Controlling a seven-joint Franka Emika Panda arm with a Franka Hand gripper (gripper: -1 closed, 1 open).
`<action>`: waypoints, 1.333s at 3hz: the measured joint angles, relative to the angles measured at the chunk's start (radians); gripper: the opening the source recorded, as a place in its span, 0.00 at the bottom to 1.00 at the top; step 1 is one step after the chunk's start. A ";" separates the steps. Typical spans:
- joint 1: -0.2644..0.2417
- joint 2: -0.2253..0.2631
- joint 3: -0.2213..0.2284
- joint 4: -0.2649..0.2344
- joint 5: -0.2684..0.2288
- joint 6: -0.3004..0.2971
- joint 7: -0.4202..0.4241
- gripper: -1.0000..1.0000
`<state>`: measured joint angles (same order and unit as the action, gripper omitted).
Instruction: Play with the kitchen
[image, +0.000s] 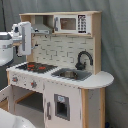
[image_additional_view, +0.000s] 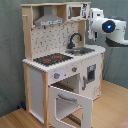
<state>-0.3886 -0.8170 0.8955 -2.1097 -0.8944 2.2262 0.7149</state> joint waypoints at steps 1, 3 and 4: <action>-0.001 0.014 0.005 0.008 0.089 -0.010 -0.080 1.00; -0.006 0.065 0.006 0.046 0.211 -0.042 -0.253 1.00; -0.013 0.100 0.005 0.078 0.251 -0.072 -0.342 1.00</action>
<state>-0.4019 -0.7166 0.9005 -2.0313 -0.6429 2.1542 0.3728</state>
